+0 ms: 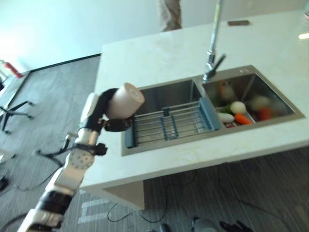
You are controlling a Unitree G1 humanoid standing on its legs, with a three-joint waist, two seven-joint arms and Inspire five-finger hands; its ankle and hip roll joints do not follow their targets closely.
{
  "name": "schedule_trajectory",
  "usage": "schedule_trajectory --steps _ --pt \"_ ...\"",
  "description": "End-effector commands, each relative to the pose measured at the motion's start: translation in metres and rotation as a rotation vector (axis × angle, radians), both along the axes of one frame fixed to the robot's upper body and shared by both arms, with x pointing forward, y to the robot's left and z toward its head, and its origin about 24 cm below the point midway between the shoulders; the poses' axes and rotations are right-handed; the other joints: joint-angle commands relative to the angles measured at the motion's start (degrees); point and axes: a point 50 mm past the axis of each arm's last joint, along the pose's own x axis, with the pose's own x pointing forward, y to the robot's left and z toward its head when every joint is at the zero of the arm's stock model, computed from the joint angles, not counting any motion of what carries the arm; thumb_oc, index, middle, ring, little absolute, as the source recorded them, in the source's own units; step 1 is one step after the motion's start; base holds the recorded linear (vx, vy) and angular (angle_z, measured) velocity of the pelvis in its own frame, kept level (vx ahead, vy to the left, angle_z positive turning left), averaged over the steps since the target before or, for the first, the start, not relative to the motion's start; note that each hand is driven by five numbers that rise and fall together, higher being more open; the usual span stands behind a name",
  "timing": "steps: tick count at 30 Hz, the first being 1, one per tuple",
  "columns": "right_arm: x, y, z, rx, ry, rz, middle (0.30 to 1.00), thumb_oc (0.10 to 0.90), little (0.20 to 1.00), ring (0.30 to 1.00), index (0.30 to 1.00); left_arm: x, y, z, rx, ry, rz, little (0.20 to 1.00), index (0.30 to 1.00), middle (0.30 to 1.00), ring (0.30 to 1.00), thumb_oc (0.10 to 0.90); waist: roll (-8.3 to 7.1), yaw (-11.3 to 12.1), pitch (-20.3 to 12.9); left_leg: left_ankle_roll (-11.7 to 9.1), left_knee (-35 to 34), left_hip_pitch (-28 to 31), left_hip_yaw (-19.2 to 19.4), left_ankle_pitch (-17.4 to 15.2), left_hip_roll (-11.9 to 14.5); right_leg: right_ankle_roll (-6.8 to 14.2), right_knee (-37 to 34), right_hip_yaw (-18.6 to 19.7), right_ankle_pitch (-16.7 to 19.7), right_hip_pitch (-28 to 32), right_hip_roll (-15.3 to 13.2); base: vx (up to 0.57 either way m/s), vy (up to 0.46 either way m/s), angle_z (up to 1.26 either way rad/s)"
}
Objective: Place the dishes in the dishwasher.
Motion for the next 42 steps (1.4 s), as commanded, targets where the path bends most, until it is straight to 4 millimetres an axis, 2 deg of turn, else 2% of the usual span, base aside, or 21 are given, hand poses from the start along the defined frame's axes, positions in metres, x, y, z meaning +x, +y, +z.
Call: schedule_trajectory --steps 1,5,8,9,13,18,20,22,25,27,28,30,32,34,35,36,37,38,40,41,42 --pt "-0.005 -0.006 0.002 -0.018 -0.011 0.058 0.9 0.8 0.9 0.9 0.9 -0.009 0.003 0.073 0.009 -0.489 0.077 0.3 0.3 0.3 0.3 0.4 0.78 -0.6 -0.8 -1.0 9.3 -2.2 -2.9 -14.2 2.6 1.5 1.8 -3.2 -10.2 0.1 -0.2 0.03 -0.136 0.68" --pt "0.001 0.002 0.001 0.007 0.021 0.214 0.9 0.8 0.9 0.9 0.9 -0.039 0.028 0.059 -0.013 -0.553 0.268 0.3 0.3 0.3 0.3 0.4 0.42 4.3 -0.1 -2.7 9.3 -3.5 -7.3 -12.3 3.0 0.0 1.8 -7.0 -11.5 1.4 0.0 0.0 -0.114 0.65" --pt "-0.002 0.004 -0.002 0.034 0.074 0.259 0.9 0.8 0.9 0.9 0.9 -0.052 0.042 0.055 -0.027 -0.556 0.32 0.3 0.3 0.3 0.3 0.4 0.77 6.2 0.4 -3.8 9.3 -5.2 -8.6 -10.9 3.3 -0.5 1.8 -8.8 -12.0 1.6 0.0 -0.08 -0.023 0.57" --pt "-0.007 0.004 -0.003 0.048 0.095 0.248 0.9 0.8 0.9 0.9 0.9 -0.053 0.045 0.056 -0.026 -0.551 0.317 0.3 0.3 0.3 0.3 0.4 0.9 6.4 0.6 -4.2 9.3 -5.7 -7.4 -10.5 4.0 -0.5 1.8 -10.1 -12.1 1.7 -0.3 -0.18 0.034 0.71" --pt "-0.017 0.002 -0.004 0.054 0.116 0.182 0.9 0.8 0.9 0.9 0.9 -0.046 0.042 0.056 -0.083 -0.548 0.249 0.3 0.3 0.3 0.3 0.4 0.72 4.9 0.3 -6.4 9.3 -5.6 3.5 -8.9 8.7 0.2 1.8 -18.5 -12.4 3.0 -3.9 -0.15 0.119 2.14" --pt "-0.001 -0.005 0.001 0.031 0.042 0.17 0.9 0.8 0.9 0.9 0.9 -0.045 0.038 0.047 -0.122 -0.492 0.22 0.3 0.3 0.3 0.3 0.4 -0.07 6.0 -0.2 -4.8 9.3 -4.5 2.2 -9.5 7.2 0.0 1.8 -19.0 -11.4 3.1 -5.8 -0.1 0.344 1.32" --pt "0.005 -0.007 0.003 0.009 0.011 0.135 0.9 0.8 0.9 0.9 0.9 -0.047 0.036 0.043 -0.135 -0.474 0.199 0.3 0.3 0.3 0.3 0.4 0.22 6.6 -0.8 -4.1 9.3 -4.3 2.0 -10.8 6.6 1.2 1.8 -19.9 -10.8 3.9 -7.4 -0.01 0.622 0.71" --pt "0.011 -0.004 0.003 0.007 -0.008 0.122 0.9 0.8 0.9 0.9 0.9 -0.047 0.032 0.043 -0.118 -0.471 0.173 0.3 0.3 0.3 0.3 0.4 0.06 7.8 -1.2 -2.8 9.3 -3.8 0.0 -11.8 4.6 2.7 1.8 -20.6 -9.7 4.7 -8.9 0.04 0.495 0.54" --pt "0.02 0.002 0.004 -0.019 -0.026 0.151 0.9 0.8 0.9 0.9 0.9 -0.049 0.024 0.044 -0.083 -0.455 0.125 0.3 0.3 0.3 0.3 0.4 0.13 8.9 -0.6 -0.3 9.3 -2.3 -1.1 -12.6 2.5 4.1 1.8 -21.7 -7.1 6.6 -11.0 0.06 0.441 0.39" --pt "0.024 0.004 0.004 -0.008 -0.043 0.098 0.9 0.8 0.9 0.9 0.9 -0.048 0.02 0.044 -0.067 -0.442 0.094 0.3 0.3 0.3 0.3 0.4 0.53 9.2 -0.3 1.2 9.3 -1.7 -1.5 -13.1 1.7 4.4 1.8 -22.1 -3.3 8.4 -11.6 0.09 0.409 0.34" --pt "0.026 0.005 0.004 0.002 -0.057 0.068 0.9 0.8 0.9 0.9 0.9 -0.045 0.016 0.046 -0.057 -0.429 0.072 0.3 0.3 0.3 0.3 0.4 1.14 8.7 0.2 2.4 9.3 -1.2 -2.5 -13.7 1.0 4.6 5.1 -21.3 0.0 8.7 -11.2 0.12 0.423 0.39" --pt "0.028 0.007 0.005 0.009 -0.073 0.07 0.9 0.8 0.9 0.9 0.9 -0.041 0.012 0.046 -0.048 -0.421 0.038 0.3 0.3 0.3 0.3 0.4 1.1 7.5 0.9 3.7 9.3 -0.9 -4.2 -14.3 -0.5 4.7 13.5 -16.8 0.0 5.4 -10.1 0.1 0.299 0.61" --pt "0.029 0.009 0.005 0.007 -0.089 0.078 0.9 0.8 0.9 0.9 0.9 -0.033 0.005 0.048 -0.035 -0.417 -0.023 0.3 0.3 0.3 0.3 0.4 0.28 5.3 1.9 5.1 9.3 -0.8 -7.3 -14.9 -2.8 4.7 16.7 -11.0 -1.4 1.5 -4.6 0.07 0.109 1.02" --pt "0.03 0.008 0.006 0.009 -0.103 0.075 0.9 0.8 0.9 0.9 0.9 -0.029 -0.001 0.052 -0.017 -0.416 -0.057 0.3 0.3 0.3 0.3 0.4 0.19 3.6 2.4 5.5 9.3 -1.6 -9.1 -14.3 -3.7 3.7 14.4 -8.3 -1.4 -1.3 -0.4 0.08 0.016 1.58" --pt "0.031 0.006 0.006 0.004 -0.102 0.086 0.9 0.8 0.9 0.9 0.9 -0.027 -0.005 0.054 -0.01 -0.42 -0.076 0.3 0.3 0.3 0.3 0.4 -0.14 2.8 2.7 5.5 9.3 -1.3 -10.4 -14.7 -4.5 3.0 9.3 -6.5 -1.7 -2.2 2.0 0.22 -0.016 2.09" --pt "0.031 0.004 0.007 0.001 -0.099 0.094 0.9 0.8 0.9 0.9 0.9 -0.026 -0.006 0.055 -0.007 -0.423 -0.082 0.3 0.3 0.3 0.3 0.4 -0.32 2.5 2.8 5.5 9.3 -1.1 -10.7 -15.0 -4.8 2.9 5.8 -5.9 -1.5 -2.6 2.9 0.26 -0.038 1.69" --pt "0.03 0.002 0.007 -0.002 -0.089 0.105 0.9 0.8 0.9 0.9 0.9 -0.024 -0.008 0.055 -0.003 -0.424 -0.087 0.3 0.3 0.3 0.3 0.4 -0.53 2.1 2.9 5.4 9.3 -0.7 -11.1 -15.5 -5.2 3.1 1.9 -5.5 -0.5 -3.3 3.6 0.33 -0.073 1.04" --pt "0.026 -0.004 0.007 -0.005 -0.062 0.111 0.9 0.8 0.9 0.9 0.9 -0.022 -0.009 0.058 0.008 -0.427 -0.094 0.3 0.3 0.3 0.3 0.4 -1.13 1.7 3.1 5.4 9.3 0.1 -11.6 -16.3 -6.3 4.4 1.8 -5.1 1.4 -8.9 3.2 0.34 -0.083 0.35" --pt "0.017 -0.009 0.006 0.002 -0.033 0.09 0.9 0.8 0.9 0.9 0.9 -0.019 -0.012 0.06 0.02 -0.425 -0.108 0.3 0.3 0.3 0.3 0.4 -0.78 1.4 3.4 5.5 9.3 1.5 -12.4 -17.4 -6.4 5.5 1.8 -5.5 5.2 -12.9 3.1 0.36 -0.095 -0.04" --pt "0.016 -0.01 0.006 0.004 -0.03 0.086 0.9 0.8 0.9 0.9 0.9 -0.019 -0.012 0.06 0.02 -0.426 -0.109 0.3 0.3 0.3 0.3 0.4 -0.5 1.4 3.4 5.6 9.3 1.7 -12.4 -17.6 -6.1 5.6 1.8 -5.9 6.1 -13.2 3.1 0.43 -0.111 0.1" --pt "0.013 -0.012 0.006 0.01 -0.015 0.085 0.9 0.8 0.9 0.9 0.9 -0.018 -0.012 0.06 0.016 -0.426 -0.103 0.3 0.3 0.3 0.3 0.4 -0.39 1.7 3.2 5.2 9.3 2.4 -12.1 -17.5 -5.8 4.1 2.0 -6.7 4.1 -11.6 3.6 0.38 -0.11 0.28"
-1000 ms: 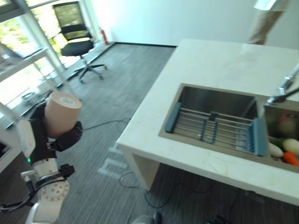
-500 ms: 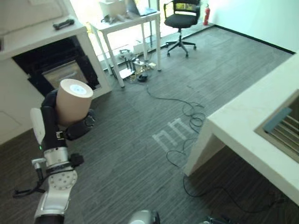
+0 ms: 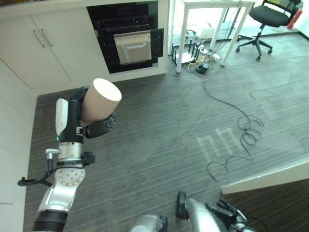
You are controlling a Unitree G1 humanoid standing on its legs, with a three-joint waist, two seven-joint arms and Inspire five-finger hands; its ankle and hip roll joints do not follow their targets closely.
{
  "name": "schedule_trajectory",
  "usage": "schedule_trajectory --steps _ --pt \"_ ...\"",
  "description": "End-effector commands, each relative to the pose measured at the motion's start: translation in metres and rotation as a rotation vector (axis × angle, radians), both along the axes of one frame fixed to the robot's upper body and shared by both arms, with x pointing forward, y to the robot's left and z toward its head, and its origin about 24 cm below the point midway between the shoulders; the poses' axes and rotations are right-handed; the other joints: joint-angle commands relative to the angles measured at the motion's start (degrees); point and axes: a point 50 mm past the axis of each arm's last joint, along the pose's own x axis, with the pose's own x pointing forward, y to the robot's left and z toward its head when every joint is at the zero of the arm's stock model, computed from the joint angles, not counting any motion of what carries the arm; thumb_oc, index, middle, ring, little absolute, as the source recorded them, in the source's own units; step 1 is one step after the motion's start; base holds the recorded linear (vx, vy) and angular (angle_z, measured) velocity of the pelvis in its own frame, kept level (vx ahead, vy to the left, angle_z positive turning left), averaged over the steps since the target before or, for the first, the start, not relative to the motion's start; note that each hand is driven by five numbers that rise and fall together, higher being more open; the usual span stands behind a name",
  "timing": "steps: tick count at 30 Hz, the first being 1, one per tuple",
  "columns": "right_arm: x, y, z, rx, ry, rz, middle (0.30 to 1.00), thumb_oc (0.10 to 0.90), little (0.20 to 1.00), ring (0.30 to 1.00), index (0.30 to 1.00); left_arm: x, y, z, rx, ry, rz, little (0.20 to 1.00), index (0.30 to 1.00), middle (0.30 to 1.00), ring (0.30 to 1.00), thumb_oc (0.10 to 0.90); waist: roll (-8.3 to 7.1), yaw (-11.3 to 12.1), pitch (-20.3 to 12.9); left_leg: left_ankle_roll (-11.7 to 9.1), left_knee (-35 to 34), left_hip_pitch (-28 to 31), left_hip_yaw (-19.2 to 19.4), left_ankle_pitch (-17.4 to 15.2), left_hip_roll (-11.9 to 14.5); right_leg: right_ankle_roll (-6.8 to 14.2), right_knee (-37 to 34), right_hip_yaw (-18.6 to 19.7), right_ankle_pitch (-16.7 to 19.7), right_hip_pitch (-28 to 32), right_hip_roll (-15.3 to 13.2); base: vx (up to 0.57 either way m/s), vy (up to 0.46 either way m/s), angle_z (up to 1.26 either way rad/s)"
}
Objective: Place the dishes in the dishwasher.
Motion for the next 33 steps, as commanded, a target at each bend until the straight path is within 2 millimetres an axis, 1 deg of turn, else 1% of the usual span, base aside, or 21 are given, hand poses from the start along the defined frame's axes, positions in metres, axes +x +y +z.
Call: schedule_trajectory --steps 1,4,5,7,8,9,11,12,13,15,16,19,20,21,22,23,24,25,28,30,33 --pt "-0.033 -0.011 -0.005 -0.011 0.109 -0.018 0.9 0.8 0.9 0.9 0.9 -0.003 -0.017 0.063 0.038 -0.312 -0.106 0.3 0.3 0.3 0.3 0.4 1.1 -1.2 -4.9 -0.7 -2.6 1.2 -2.0 -5.3 3.3 4.0 -5.0 0.0 1.7 11.2 0.4 0.53 -0.166 0.24" --pt "-0.028 -0.011 -0.004 -0.028 0.108 0.008 0.9 0.8 0.9 0.9 0.9 -0.003 -0.021 0.063 0.008 -0.321 -0.116 0.3 0.3 0.3 0.3 0.4 1.05 -1.4 -6.1 -2.6 -2.6 5.0 -1.8 -3.8 3.7 1.2 -5.7 1.5 -2.6 14.8 1.8 0.45 -0.146 -0.02" --pt "-0.023 -0.013 -0.003 -0.03 0.089 0.0 0.9 0.8 0.9 0.9 0.9 -0.003 -0.025 0.063 0.008 -0.326 -0.129 0.3 0.3 0.3 0.3 0.4 0.12 -1.0 -6.3 -4.5 -2.5 6.6 -1.1 2.9 3.7 0.4 -5.7 3.3 -4.2 16.3 1.3 0.47 -0.169 -0.01" --pt "-0.02 -0.016 0.0 -0.032 0.065 0.005 0.9 0.8 0.9 0.9 0.9 -0.004 -0.027 0.065 0.006 -0.329 -0.142 0.3 0.3 0.3 0.3 0.4 -0.39 -0.7 -5.6 -6.9 8.5 1.9 0.6 7.9 4.1 -0.8 -5.7 4.3 -5.5 18.5 0.9 0.3 -0.13 0.03" --pt "-0.019 -0.016 0.0 -0.035 0.061 0.008 0.9 0.8 0.9 0.9 0.9 -0.004 -0.028 0.065 0.005 -0.329 -0.144 0.3 0.3 0.3 0.3 0.4 -0.44 -0.7 -5.4 -7.4 11.3 0.3 1.1 8.6 4.3 -1.1 -5.7 4.3 -5.7 19.0 0.9 0.19 -0.11 0.23" --pt "-0.019 -0.018 0.001 -0.043 0.048 0.004 0.9 0.8 0.9 0.9 0.9 -0.004 -0.029 0.067 0.004 -0.328 -0.157 0.3 0.3 0.3 0.3 0.4 -0.93 -0.3 -4.8 -7.7 17.3 -6.2 3.2 9.0 5.1 -1.8 -5.7 4.2 -6.6 20.7 0.3 0.22 -0.094 0.28" --pt "-0.019 -0.019 0.001 -0.037 0.041 -0.015 0.9 0.8 0.9 0.9 0.9 -0.004 -0.028 0.068 0.022 -0.329 -0.164 0.3 0.3 0.3 0.3 0.4 -1.24 0.3 -4.7 -6.4 13.1 -9.6 4.3 6.7 5.7 -1.8 -5.7 4.2 -7.7 21.7 -0.1 0.33 0.007 0.32" --pt "-0.016 -0.019 0.001 -0.041 0.049 -0.008 0.9 0.8 0.9 0.9 0.9 -0.004 -0.025 0.068 0.03 -0.334 -0.144 0.3 0.3 0.3 0.3 0.4 -1.57 1.1 -4.2 -6.6 2.8 -9.7 3.4 7.4 4.8 -1.2 -5.7 5.9 -9.3 23.0 -0.1 0.47 0.193 0.06" --pt "-0.013 -0.018 0.001 -0.05 0.062 -0.004 0.9 0.8 0.9 0.9 0.9 -0.006 -0.023 0.065 0.031 -0.339 -0.119 0.3 0.3 0.3 0.3 0.4 -0.76 2.3 -3.7 -8.1 -2.6 -14.5 0.4 9.3 4.7 -0.9 -5.7 7.4 -10.4 24.2 1.3 0.48 0.226 -0.24" --pt "-0.014 -0.018 0.0 -0.058 0.084 -0.013 0.9 0.8 0.9 0.9 0.9 -0.009 -0.022 0.062 0.035 -0.345 -0.103 0.3 0.3 0.3 0.3 0.4 0.22 3.2 -3.6 -9.9 -2.6 -20.5 -0.9 12.7 5.6 -1.1 -5.7 7.7 -11.3 25.5 2.7 0.38 0.197 -0.63" --pt "-0.017 -0.019 0.0 -0.066 0.098 -0.033 0.9 0.8 0.9 0.9 0.9 -0.011 -0.02 0.061 0.043 -0.356 -0.096 0.3 0.3 0.3 0.3 0.4 0.46 3.5 -4.1 -9.8 -2.6 -22.2 0.3 13.4 5.9 -1.1 -5.7 7.1 -12.0 26.2 2.5 0.3 0.177 -0.9" --pt "-0.018 -0.02 -0.001 -0.068 0.107 -0.069 0.9 0.8 0.9 0.9 0.9 -0.014 -0.019 0.06 0.06 -0.372 -0.087 0.3 0.3 0.3 0.3 0.4 0.39 3.7 -5.2 -8.5 -2.6 -20.8 1.4 12.1 5.7 -0.3 -5.7 6.8 -12.7 27.1 1.4 0.35 0.25 -0.73" --pt "-0.024 -0.015 -0.004 -0.047 0.106 -0.08 0.9 0.8 0.9 0.9 0.9 -0.019 -0.019 0.062 0.094 -0.399 -0.077 0.3 0.3 0.3 0.3 0.4 0.36 3.8 -6.3 -6.2 -2.6 -17.5 0.4 8.8 4.4 0.2 -5.7 5.7 -13.8 29.9 0.7 0.53 0.312 -0.33" --pt "-0.026 -0.013 -0.005 -0.043 0.107 -0.077 0.9 0.8 0.9 0.9 0.9 -0.02 -0.018 0.062 0.104 -0.4 -0.076 0.3 0.3 0.3 0.3 0.4 0.42 3.8 -6.8 -5.6 -2.6 -16.7 0.3 8.0 4.2 0.4 -5.7 5.0 -12.8 30.8 0.7 0.6 0.302 -0.06" --pt "-0.029 -0.008 -0.006 -0.036 0.104 -0.067 0.9 0.8 0.9 0.9 0.9 -0.021 -0.018 0.063 0.122 -0.4 -0.071 0.3 0.3 0.3 0.3 0.4 0.68 3.3 -7.3 -4.2 -2.6 -14.7 -0.1 6.3 3.8 1.4 -5.1 3.5 -8.2 32.7 0.8 0.38 0.169 -0.41" --pt "-0.031 -0.005 -0.007 -0.026 0.091 -0.061 0.9 0.8 0.9 0.9 0.9 -0.021 -0.018 0.065 0.135 -0.395 -0.066 0.3 0.3 0.3 0.3 0.4 0.97 2.6 -6.8 -2.7 -2.6 -12.3 -0.5 5.0 3.4 2.9 4.0 2.5 -4.5 29.6 -0.1 0.34 0.17 -0.19" --pt "-0.03 -0.003 -0.007 -0.02 0.083 -0.054 0.9 0.8 0.9 0.9 0.9 -0.02 -0.018 0.067 0.139 -0.39 -0.063 0.3 0.3 0.3 0.3 0.4 1.13 2.3 -6.7 -1.9 -2.6 -11.4 -0.5 4.5 3.4 3.6 9.8 2.1 -3.1 27.1 -0.5 0.35 0.166 -0.16" --pt "-0.023 0.003 -0.006 -0.022 0.04 -0.005 0.9 0.8 0.9 0.9 0.9 -0.017 -0.017 0.069 0.17 -0.385 -0.049 0.3 0.3 0.3 0.3 0.4 1.35 1.3 -6.1 -0.9 -2.6 -8.4 0.7 2.9 3.9 4.2 17.6 0.8 -2.5 19.7 -2.2 0.29 0.09 -0.2" --pt "-0.015 0.001 -0.002 -0.034 0.009 0.01 0.9 0.8 0.9 0.9 0.9 -0.012 -0.014 0.078 0.196 -0.408 -0.035 0.3 0.3 0.3 0.3 0.4 1.73 0.1 -5.4 -1.3 -2.6 -6.5 2.1 1.5 5.5 3.6 6.6 -0.2 -3.9 18.5 -3.0 0.28 -0.047 -0.42" --pt "-0.01 -0.002 0.0 -0.042 -0.004 0.011 0.9 0.8 0.9 0.9 0.9 -0.009 -0.012 0.084 0.203 -0.411 -0.019 0.3 0.3 0.3 0.3 0.4 1.58 -0.3 -5.0 -1.5 -2.6 -4.9 2.1 0.3 5.8 4.3 -4.0 0.1 -1.4 18.3 -4.1 0.28 -0.169 -0.14" --pt "0.002 -0.008 0.005 -0.065 -0.034 0.029 0.9 0.8 0.9 0.9 0.9 -0.004 -0.009 0.091 0.214 -0.411 0.004 0.3 0.3 0.3 0.3 0.4 -0.04 -0.4 -4.9 -1.2 -2.6 -2.8 0.7 -2.8 4.3 7.3 -5.7 6.6 1.1 11.5 -8.8 0.39 -0.288 -0.26"
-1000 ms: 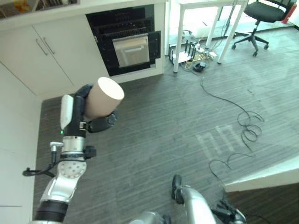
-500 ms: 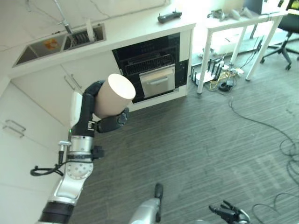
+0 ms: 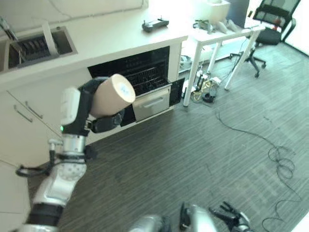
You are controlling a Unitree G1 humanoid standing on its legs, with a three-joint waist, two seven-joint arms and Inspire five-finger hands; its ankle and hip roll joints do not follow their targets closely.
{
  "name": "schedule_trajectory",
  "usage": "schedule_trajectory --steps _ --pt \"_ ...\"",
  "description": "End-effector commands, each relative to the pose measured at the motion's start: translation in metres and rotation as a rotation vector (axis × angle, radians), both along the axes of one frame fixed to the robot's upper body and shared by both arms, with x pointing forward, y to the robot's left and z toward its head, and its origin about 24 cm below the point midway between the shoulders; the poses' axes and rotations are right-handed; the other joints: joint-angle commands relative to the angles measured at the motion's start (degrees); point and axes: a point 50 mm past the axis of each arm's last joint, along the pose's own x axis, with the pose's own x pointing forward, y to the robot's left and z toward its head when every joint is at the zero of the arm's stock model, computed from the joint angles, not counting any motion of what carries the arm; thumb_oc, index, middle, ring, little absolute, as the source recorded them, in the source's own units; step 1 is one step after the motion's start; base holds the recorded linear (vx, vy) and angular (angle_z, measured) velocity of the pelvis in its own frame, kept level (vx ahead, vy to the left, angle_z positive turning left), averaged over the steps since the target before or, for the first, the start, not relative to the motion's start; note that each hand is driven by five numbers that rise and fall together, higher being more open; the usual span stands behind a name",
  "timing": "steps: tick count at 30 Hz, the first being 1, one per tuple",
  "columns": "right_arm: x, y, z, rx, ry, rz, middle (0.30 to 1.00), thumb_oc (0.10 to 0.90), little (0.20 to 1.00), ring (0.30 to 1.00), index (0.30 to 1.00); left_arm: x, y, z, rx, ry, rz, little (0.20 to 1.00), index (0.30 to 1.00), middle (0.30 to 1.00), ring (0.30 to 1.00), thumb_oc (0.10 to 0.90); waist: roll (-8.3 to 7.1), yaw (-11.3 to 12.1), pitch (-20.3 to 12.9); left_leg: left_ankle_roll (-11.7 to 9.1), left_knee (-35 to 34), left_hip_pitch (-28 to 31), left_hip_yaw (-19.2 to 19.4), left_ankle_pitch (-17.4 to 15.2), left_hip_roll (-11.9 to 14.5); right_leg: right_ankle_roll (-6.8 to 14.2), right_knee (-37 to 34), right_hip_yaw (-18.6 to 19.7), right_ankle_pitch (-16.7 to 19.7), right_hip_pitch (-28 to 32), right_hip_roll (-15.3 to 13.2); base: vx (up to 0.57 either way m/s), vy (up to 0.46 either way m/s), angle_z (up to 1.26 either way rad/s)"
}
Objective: Place the dishes in the dishwasher.
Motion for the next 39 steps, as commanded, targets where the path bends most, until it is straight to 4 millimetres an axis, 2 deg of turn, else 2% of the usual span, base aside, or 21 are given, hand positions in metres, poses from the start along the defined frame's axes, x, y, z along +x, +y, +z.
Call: schedule_trajectory --steps 1,4,8,11,13,14,15,16,17,18,19,21,25,27,30,32,33,34,36,38,39 --pt "-0.005 -0.023 0.008 -0.087 -0.016 0.035 0.9 0.8 0.9 0.9 0.9 -0.008 -0.012 0.059 -0.048 -0.308 -0.069 0.3 0.3 0.3 0.3 0.4 2.57 -1.8 -3.6 2.7 -12.6 6.8 -1.6 -3.2 -2.2 4.5 -0.8 3.3 2.7 5.5 0.4 0.4 -0.312 -0.19" --pt "-0.006 -0.026 0.008 -0.096 -0.005 0.016 0.9 0.8 0.9 0.9 0.9 -0.009 -0.007 0.058 -0.053 -0.315 -0.062 0.3 0.3 0.3 0.3 0.4 2.12 -1.8 -4.6 1.3 -12.6 10.0 -3.9 -5.5 -0.5 5.6 -0.8 6.6 3.4 5.7 -0.8 0.56 -0.483 0.2" --pt "-0.004 -0.028 0.008 -0.117 0.039 0.078 0.9 0.8 0.9 0.9 0.9 -0.019 -0.002 0.055 -0.079 -0.312 -0.014 0.3 0.3 0.3 0.3 0.4 1.67 -0.9 -5.3 -1.3 -12.6 14.3 -3.8 -6.4 3.4 4.5 -0.8 3.4 1.1 8.0 0.3 0.57 -0.554 0.24" --pt "-0.001 -0.029 0.01 -0.134 0.026 0.125 0.9 0.8 0.9 0.9 0.9 -0.024 -0.004 0.052 -0.102 -0.33 0.008 0.3 0.3 0.3 0.3 0.4 0.79 0.3 -4.5 -3.1 -10.1 14.5 -1.3 3.7 7.8 0.5 -0.8 1.2 -2.3 11.3 2.5 0.43 -0.54 0.05" --pt "-0.001 -0.034 0.012 -0.148 0.004 0.104 0.9 0.8 0.9 0.9 0.9 -0.027 -0.007 0.056 -0.113 -0.347 -0.014 0.3 0.3 0.3 0.3 0.4 0.45 0.7 -3.9 -3.4 -1.2 8.0 0.9 8.4 10.3 -2.3 -0.8 -0.6 -4.5 14.1 4.0 0.33 -0.531 -0.08" --pt "-0.002 -0.035 0.013 -0.151 -0.001 0.089 0.9 0.8 0.9 0.9 0.9 -0.026 -0.008 0.058 -0.117 -0.351 -0.023 0.3 0.3 0.3 0.3 0.4 0.5 0.7 -3.8 -3.4 0.7 5.5 1.1 8.4 9.8 -2.9 -0.8 -1.3 -4.8 14.7 4.4 0.26 -0.41 0.11" --pt "-0.002 -0.037 0.014 -0.154 -0.007 0.073 0.9 0.8 0.9 0.9 0.9 -0.026 -0.009 0.06 -0.119 -0.356 -0.031 0.3 0.3 0.3 0.3 0.4 0.65 1.0 -3.5 -2.9 1.8 2.8 1.4 7.4 7.3 -3.1 -0.8 -2.0 -5.2 15.4 5.0 0.34 -0.301 0.33" --pt "-0.004 -0.038 0.013 -0.147 -0.005 0.057 0.9 0.8 0.9 0.9 0.9 -0.025 -0.008 0.064 -0.115 -0.355 -0.032 0.3 0.3 0.3 0.3 0.4 1.35 1.2 -3.3 -2.1 -2.2 0.8 3.4 4.9 2.0 -2.9 -0.8 -3.5 -6.3 16.6 6.2 0.43 -0.262 0.3" --pt "-0.005 -0.035 0.011 -0.135 -0.002 0.043 0.9 0.8 0.9 0.9 0.9 -0.024 -0.01 0.063 -0.114 -0.349 -0.037 0.3 0.3 0.3 0.3 0.4 1.85 1.4 -3.1 -2.4 -10.4 0.8 5.0 6.1 -1.4 -2.6 -0.8 -4.0 -7.2 17.6 7.4 0.42 -0.202 0.09" --pt "-0.007 -0.031 0.01 -0.128 0.0 0.04 0.9 0.8 0.9 0.9 0.9 -0.024 -0.011 0.062 -0.116 -0.345 -0.04 0.3 0.3 0.3 0.3 0.4 1.98 1.5 -3.1 -2.6 -12.6 -0.6 6.4 7.2 -2.4 -2.6 -0.8 -4.0 -7.6 18.2 7.9 0.31 -0.079 0.05" --pt "-0.008 -0.029 0.009 -0.123 0.004 0.032 0.9 0.8 0.9 0.9 0.9 -0.023 -0.014 0.059 -0.119 -0.341 -0.051 0.3 0.3 0.3 0.3 0.4 2.34 1.4 -3.3 -2.7 -12.6 -1.6 7.7 6.1 -2.4 -2.4 -0.8 -4.6 -8.8 19.3 8.3 0.21 -0.038 0.04" --pt "-0.009 -0.02 0.005 -0.122 0.017 0.032 0.9 0.8 0.9 0.9 0.9 -0.021 -0.021 0.05 -0.126 -0.342 -0.058 0.3 0.3 0.3 0.3 0.4 3.12 1.3 -3.8 -2.1 -12.6 -4.2 10.5 7.5 -1.5 -3.1 -0.8 -6.3 -9.5 19.8 9.6 0.14 0.016 0.18" --pt "-0.007 -0.015 0.004 -0.122 0.014 0.06 0.9 0.8 0.9 0.9 0.9 -0.026 -0.015 0.039 -0.149 -0.341 -0.021 0.3 0.3 0.3 0.3 0.4 3.8 2.5 -5.6 -0.8 -12.6 -3.8 8.2 5.9 -1.4 -3.5 -0.8 -7.2 -11.7 22.0 11.3 0.17 0.057 -0.09" --pt "-0.003 -0.009 0.004 -0.123 0.002 0.097 0.9 0.8 0.9 0.9 0.9 -0.028 -0.012 0.039 -0.133 -0.341 -0.012 0.3 0.3 0.3 0.3 0.4 4.18 2.8 -6.2 0.3 -12.6 -2.8 6.6 4.1 -1.4 -2.6 -0.8 -8.1 -9.2 24.3 12.3 0.19 0.049 -0.41" --pt "-0.003 -0.006 0.005 -0.12 -0.016 0.096 0.9 0.8 0.9 0.9 0.9 -0.026 -0.011 0.043 -0.114 -0.341 -0.01 0.3 0.3 0.3 0.3 0.4 4.55 1.5 -5.2 3.2 -12.6 -0.4 5.1 2.7 -2.3 0.5 21.9 -7.4 -3.4 16.8 9.6 0.13 0.09 0.14" --pt "-0.003 -0.006 0.004 -0.112 -0.016 0.073 0.9 0.8 0.9 0.9 0.9 -0.023 -0.01 0.044 -0.117 -0.333 -0.012 0.3 0.3 0.3 0.3 0.4 4.47 1.0 -4.7 4.1 -12.6 0.5 3.9 2.3 -2.6 0.3 26.9 -6.2 -3.3 12.9 8.5 0.14 -0.013 0.66" --pt "-0.004 -0.007 0.004 -0.109 -0.022 0.062 0.9 0.8 0.9 0.9 0.9 -0.02 -0.01 0.045 -0.121 -0.331 -0.014 0.3 0.3 0.3 0.3 0.4 4.63 0.5 -4.5 4.2 -12.6 1.1 3.0 2.1 -2.5 -0.2 24.3 -5.8 -4.3 11.4 8.0 0.22 -0.142 0.83" --pt "-0.002 -0.007 0.005 -0.108 -0.034 0.061 0.9 0.8 0.9 0.9 0.9 -0.018 -0.011 0.048 -0.119 -0.34 -0.022 0.3 0.3 0.3 0.3 0.4 4.94 -0.1 -4.4 3.7 -12.6 1.7 1.5 1.7 -2.0 -0.7 16.1 -4.6 -5.3 11.8 8.1 0.26 -0.194 0.81" --pt "-0.003 -0.009 0.006 -0.114 -0.04 0.054 0.9 0.8 0.9 0.9 0.9 -0.015 -0.012 0.052 -0.117 -0.356 -0.035 0.3 0.3 0.3 0.3 0.4 5.24 -1.3 -4.1 3.3 -12.6 2.7 -1.2 0.9 -1.8 0.0 2.1 -1.2 -2.2 11.7 7.6 0.25 -0.241 0.92" --pt "-0.007 -0.015 0.005 -0.109 -0.019 0.041 0.9 0.8 0.9 0.9 0.9 -0.013 -0.01 0.056 -0.116 -0.363 -0.03 0.3 0.3 0.3 0.3 0.4 4.53 -2.0 -4.0 3.3 -12.6 4.0 -3.2 -0.8 -1.8 1.6 -0.8 4.3 0.5 9.0 6.4 0.3 -0.319 1.09" --pt "-0.008 -0.015 0.005 -0.108 -0.008 0.048 0.9 0.8 0.9 0.9 0.9 -0.013 -0.008 0.056 -0.12 -0.362 -0.026 0.3 0.3 0.3 0.3 0.4 4.08 -1.6 -4.1 2.9 -12.6 4.1 -3.2 -0.7 -1.6 1.5 -0.8 4.4 -0.7 9.3 6.5 0.3 -0.365 0.97"
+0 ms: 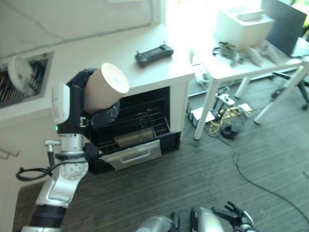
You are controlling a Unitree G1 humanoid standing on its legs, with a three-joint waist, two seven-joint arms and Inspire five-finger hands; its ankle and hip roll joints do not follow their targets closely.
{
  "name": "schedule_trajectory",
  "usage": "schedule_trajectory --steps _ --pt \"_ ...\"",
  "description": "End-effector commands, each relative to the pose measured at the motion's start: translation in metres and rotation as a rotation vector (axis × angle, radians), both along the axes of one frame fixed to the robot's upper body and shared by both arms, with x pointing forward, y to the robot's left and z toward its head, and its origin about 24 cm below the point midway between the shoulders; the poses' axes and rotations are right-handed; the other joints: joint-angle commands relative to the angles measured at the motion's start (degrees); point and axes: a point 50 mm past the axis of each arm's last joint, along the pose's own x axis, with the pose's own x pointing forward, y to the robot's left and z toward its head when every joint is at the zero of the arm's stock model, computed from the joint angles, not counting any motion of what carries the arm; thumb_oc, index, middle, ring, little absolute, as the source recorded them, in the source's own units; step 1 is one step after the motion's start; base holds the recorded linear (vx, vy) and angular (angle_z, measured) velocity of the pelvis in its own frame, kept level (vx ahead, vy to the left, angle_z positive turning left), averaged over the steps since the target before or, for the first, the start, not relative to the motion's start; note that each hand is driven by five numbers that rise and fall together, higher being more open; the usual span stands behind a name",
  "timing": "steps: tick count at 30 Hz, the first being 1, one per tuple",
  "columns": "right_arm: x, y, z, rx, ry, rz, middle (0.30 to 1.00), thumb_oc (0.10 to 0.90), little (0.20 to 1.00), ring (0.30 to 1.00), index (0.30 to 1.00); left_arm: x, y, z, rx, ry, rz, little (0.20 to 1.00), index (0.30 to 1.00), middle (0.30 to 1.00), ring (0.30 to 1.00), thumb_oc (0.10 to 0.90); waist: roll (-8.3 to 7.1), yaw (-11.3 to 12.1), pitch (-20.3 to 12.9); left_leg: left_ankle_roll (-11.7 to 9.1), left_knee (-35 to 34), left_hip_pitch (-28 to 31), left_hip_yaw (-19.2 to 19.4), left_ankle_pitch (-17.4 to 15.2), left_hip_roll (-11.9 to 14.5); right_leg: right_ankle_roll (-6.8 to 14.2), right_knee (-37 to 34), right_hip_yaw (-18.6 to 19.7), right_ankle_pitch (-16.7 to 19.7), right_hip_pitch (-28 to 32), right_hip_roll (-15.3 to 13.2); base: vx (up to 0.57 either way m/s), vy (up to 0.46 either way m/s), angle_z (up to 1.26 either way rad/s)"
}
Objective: Place the dishes in the dishwasher.
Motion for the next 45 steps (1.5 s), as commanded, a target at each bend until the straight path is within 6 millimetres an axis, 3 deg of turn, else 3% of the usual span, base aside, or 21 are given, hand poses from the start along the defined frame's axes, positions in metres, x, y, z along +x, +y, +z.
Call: schedule_trajectory --steps 1,7,11,13,15,18,20,23,29,32,35,37,41,42,45 --pt "-0.002 -0.006 0.002 -0.012 -0.015 -0.002 0.9 0.8 0.9 0.9 0.9 -0.013 0.004 0.044 0.002 -0.234 -0.03 0.3 0.3 0.3 0.3 0.4 -1.88 -1.1 -3.5 -3.2 0.7 0.4 1.9 -8.3 4.4 2.6 7.6 -1.6 -0.1 3.8 -1.4 0.24 -0.324 0.82" --pt "0.001 -0.008 0.003 -0.02 -0.019 -0.006 0.9 0.8 0.9 0.9 0.9 -0.022 -0.001 0.041 -0.013 -0.265 -0.018 0.3 0.3 0.3 0.3 0.4 -3.06 0.4 -4.7 -6.3 0.7 -0.3 1.7 -6.4 7.8 -0.2 7.6 -4.9 -4.9 8.0 -0.5 0.2 -0.277 0.42" --pt "-0.001 -0.017 0.005 -0.049 -0.007 -0.037 0.9 0.8 0.9 0.9 0.9 -0.021 -0.002 0.055 -0.023 -0.286 -0.041 0.3 0.3 0.3 0.3 0.4 -3.79 0.1 -4.4 -7.7 0.7 -0.8 5.5 -4.3 8.8 -1.6 7.6 -7.2 -6.3 9.6 -1.5 0.06 -0.143 0.44" --pt "-0.004 -0.021 0.005 -0.058 0.003 -0.058 0.9 0.8 0.9 0.9 0.9 -0.02 -0.005 0.058 -0.018 -0.286 -0.057 0.3 0.3 0.3 0.3 0.4 -3.45 -0.1 -4.3 -8.8 0.7 -1.9 6.8 -3.4 10.0 -1.9 7.6 -8.3 -6.6 9.9 -1.5 -0.04 0.016 0.33" --pt "-0.007 -0.026 0.005 -0.07 0.015 -0.091 0.9 0.8 0.9 0.9 0.9 -0.019 -0.011 0.06 -0.018 -0.285 -0.082 0.3 0.3 0.3 0.3 0.4 -2.24 -0.5 -4.3 -11.3 0.7 -4.8 7.6 -1.2 13.2 -2.1 7.6 -9.6 -7.5 10.5 -1.2 -0.06 0.108 0.37" --pt "-0.013 -0.034 0.006 -0.075 0.025 -0.146 0.9 0.8 0.9 0.9 0.9 -0.017 -0.018 0.062 -0.025 -0.287 -0.115 0.3 0.3 0.3 0.3 0.4 -1.38 -0.8 -4.4 -13.4 0.7 -9.5 7.1 1.7 16.3 -2.4 7.6 -11.0 -8.6 11.6 -1.8 -0.02 0.194 0.68" --pt "-0.013 -0.036 0.007 -0.076 0.019 -0.17 0.9 0.8 0.9 0.9 0.9 -0.015 -0.022 0.06 -0.03 -0.277 -0.137 0.3 0.3 0.3 0.3 0.4 -1.06 -0.9 -4.7 -13.4 0.7 -9.9 7.7 1.5 16.7 -2.1 7.6 -12.1 -8.9 12.3 -2.9 0.01 0.37 0.45" --pt "-0.009 -0.03 0.007 -0.051 -0.041 -0.245 0.9 0.8 0.9 0.9 0.9 -0.014 -0.031 0.052 -0.041 -0.242 -0.16 0.3 0.3 0.3 0.3 0.4 -1.1 -0.1 -5.6 -12.4 0.7 -7.2 5.7 -0.9 13.6 -0.8 7.6 -12.8 -8.2 12.9 -4.8 0.03 0.355 0.21" --pt "0.02 -0.021 0.019 -0.093 -0.197 -0.223 0.9 0.8 0.9 0.9 0.9 -0.015 -0.033 0.046 -0.031 -0.208 -0.179 0.3 0.3 0.3 0.3 0.4 -1.91 0.0 -6.7 -9.9 0.7 -3.7 6.2 -4.0 12.1 1.4 7.6 -11.9 -6.8 12.8 -6.2 0.05 0.126 -0.24" --pt "0.041 -0.023 0.036 -0.159 -0.315 -0.198 0.9 0.8 0.9 0.9 0.9 -0.014 -0.034 0.045 -0.043 -0.189 -0.21 0.3 0.3 0.3 0.3 0.4 -2.4 -0.7 -7.0 -9.9 0.7 -3.0 9.5 -5.1 13.9 2.3 7.6 -12.6 -6.3 12.2 -7.1 0.04 -0.014 -0.47" --pt "0.066 -0.026 0.068 -0.261 -0.516 -0.19 0.9 0.8 0.9 0.9 0.9 -0.012 -0.038 0.042 -0.109 -0.135 -0.319 0.3 0.3 0.3 0.3 0.4 -3.04 -2.1 -7.0 -10.7 0.7 -2.6 12.2 -5.7 15.7 2.9 7.6 -12.6 -6.3 11.7 -7.5 0.07 -0.081 -0.4" --pt "0.081 -0.032 0.107 -0.38 -0.729 -0.242 0.9 0.8 0.9 0.9 0.9 -0.009 -0.047 0.031 -0.235 -0.047 -0.472 0.3 0.3 0.3 0.3 0.4 -3.52 -3.8 -7.1 -10.7 0.7 -2.3 13.4 -5.7 16.3 3.0 7.6 -11.2 -6.1 10.5 -7.2 0.08 -0.114 -0.27" --pt "0.093 -0.03 0.15 -0.493 -0.937 -0.286 0.9 0.8 0.9 0.9 0.9 -0.003 -0.056 0.011 -0.424 0.025 -0.565 0.3 0.3 0.3 0.3 0.4 -3.68 -5.8 -7.1 -10.6 0.7 -1.5 14.8 -6.0 16.7 3.0 7.6 -9.6 -5.9 9.7 -6.8 0.07 -0.065 -0.38" --pt "0.098 -0.022 0.176 -0.56 -1.067 -0.293 0.9 0.8 0.9 0.9 0.9 0.0 -0.063 -0.003 -0.544 0.054 -0.604 0.3 0.3 0.3 0.3 0.4 -3.64 -7.2 -7.2 -10.2 0.7 -0.9 15.2 -6.4 16.5 2.8 7.6 -8.0 -5.7 9.5 -6.1 0.09 -0.039 -0.51" --pt "0.1 -0.012 0.195 -0.576 -1.182 -0.287 0.9 0.8 0.9 0.9 0.9 0.001 -0.068 -0.012 -0.61 0.056 -0.606 0.3 0.3 0.3 0.3 0.4 -3.45 -8.5 -7.1 -9.8 0.7 -0.1 15.6 -6.6 16.4 2.6 7.6 -6.5 -5.6 9.5 -5.7 0.08 -0.003 -0.5"
